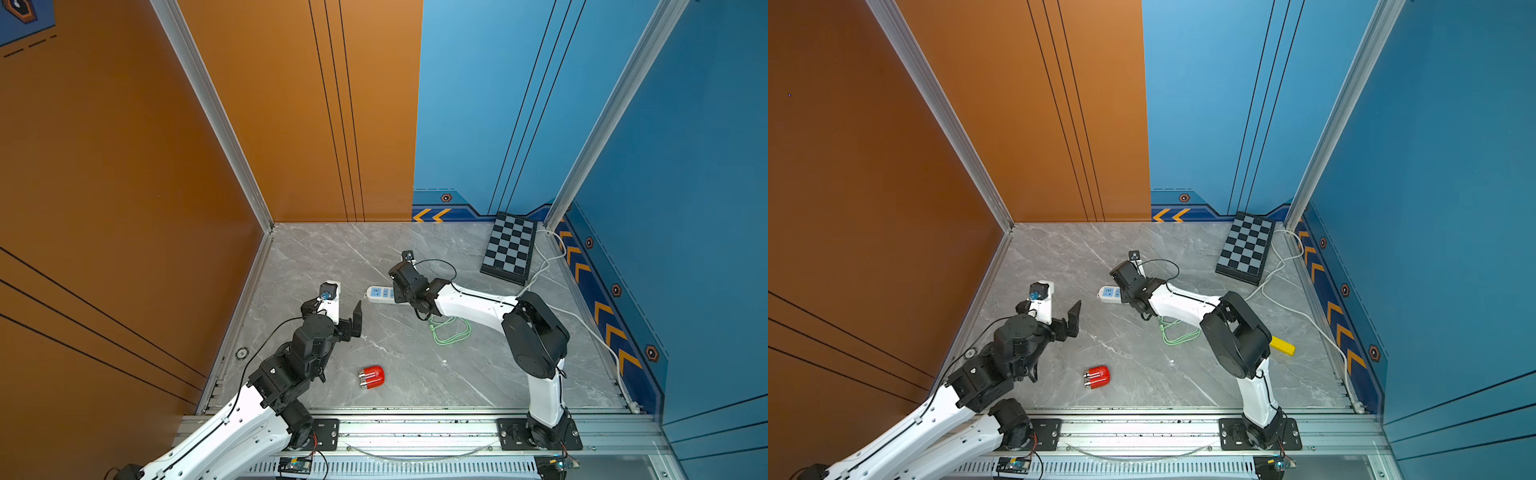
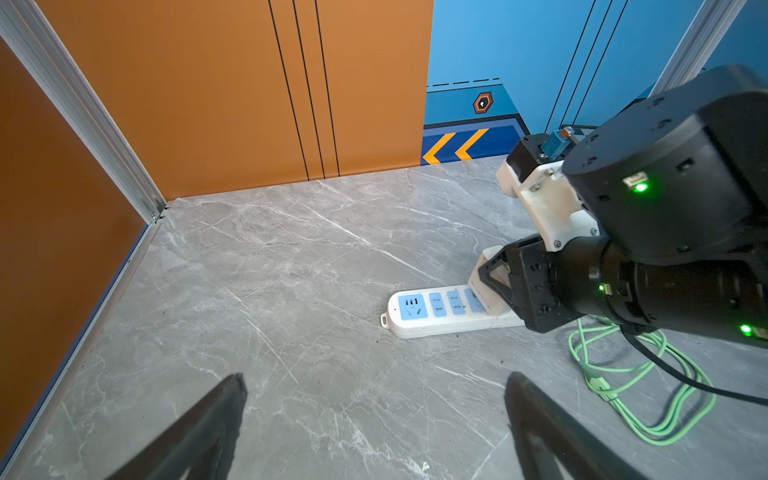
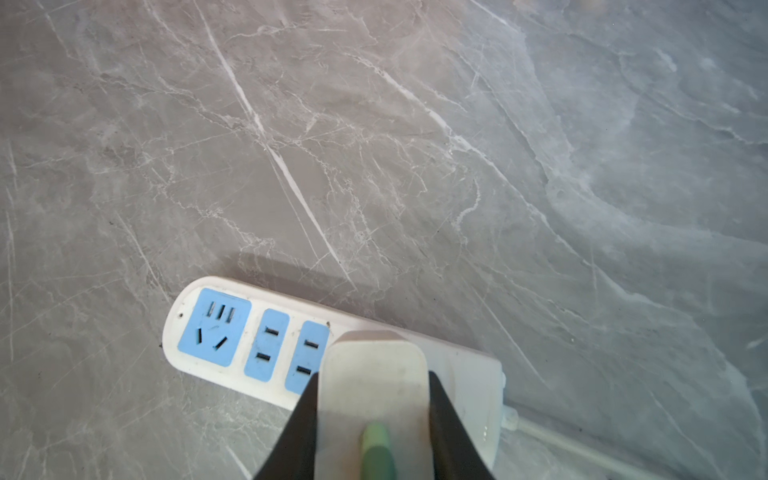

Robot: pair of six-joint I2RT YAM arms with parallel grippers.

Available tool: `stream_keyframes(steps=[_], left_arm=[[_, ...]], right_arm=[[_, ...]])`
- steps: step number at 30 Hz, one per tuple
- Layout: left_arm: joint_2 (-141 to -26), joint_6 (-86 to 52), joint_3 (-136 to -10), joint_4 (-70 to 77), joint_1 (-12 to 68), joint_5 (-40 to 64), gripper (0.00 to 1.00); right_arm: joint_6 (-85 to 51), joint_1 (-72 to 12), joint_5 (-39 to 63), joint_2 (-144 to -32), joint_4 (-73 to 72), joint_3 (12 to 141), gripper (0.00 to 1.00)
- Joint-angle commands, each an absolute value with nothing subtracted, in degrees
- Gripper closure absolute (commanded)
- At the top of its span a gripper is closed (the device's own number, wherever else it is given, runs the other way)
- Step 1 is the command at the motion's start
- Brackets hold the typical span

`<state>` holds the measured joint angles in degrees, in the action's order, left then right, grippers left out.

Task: Charge the electric shaver
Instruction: Insert the plug into the socket.

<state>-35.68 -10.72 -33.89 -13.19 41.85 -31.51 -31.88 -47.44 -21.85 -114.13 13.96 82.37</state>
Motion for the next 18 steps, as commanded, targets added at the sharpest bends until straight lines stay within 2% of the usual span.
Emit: stream_keyframes(steps=[1, 12, 18], left_arm=[[-34.73, -12.67, -34.90, -15.63, 41.00, -31.65, 0.02], [-33.28, -14.40, -35.31, -17.18, 40.96, -31.61, 0.02], [-31.29, -15.73, -34.84, -18.31, 40.86, -31.91, 0.02]], right_arm=[[-39.20, -48.16, -27.07, -116.95, 24.17, 84.46, 1.00], [-50.94, -48.79, -30.14, -123.29, 38.19, 92.58, 1.00], [-52.44, -49.40, -31.55, -127.10, 44.15, 96.26, 1.00]])
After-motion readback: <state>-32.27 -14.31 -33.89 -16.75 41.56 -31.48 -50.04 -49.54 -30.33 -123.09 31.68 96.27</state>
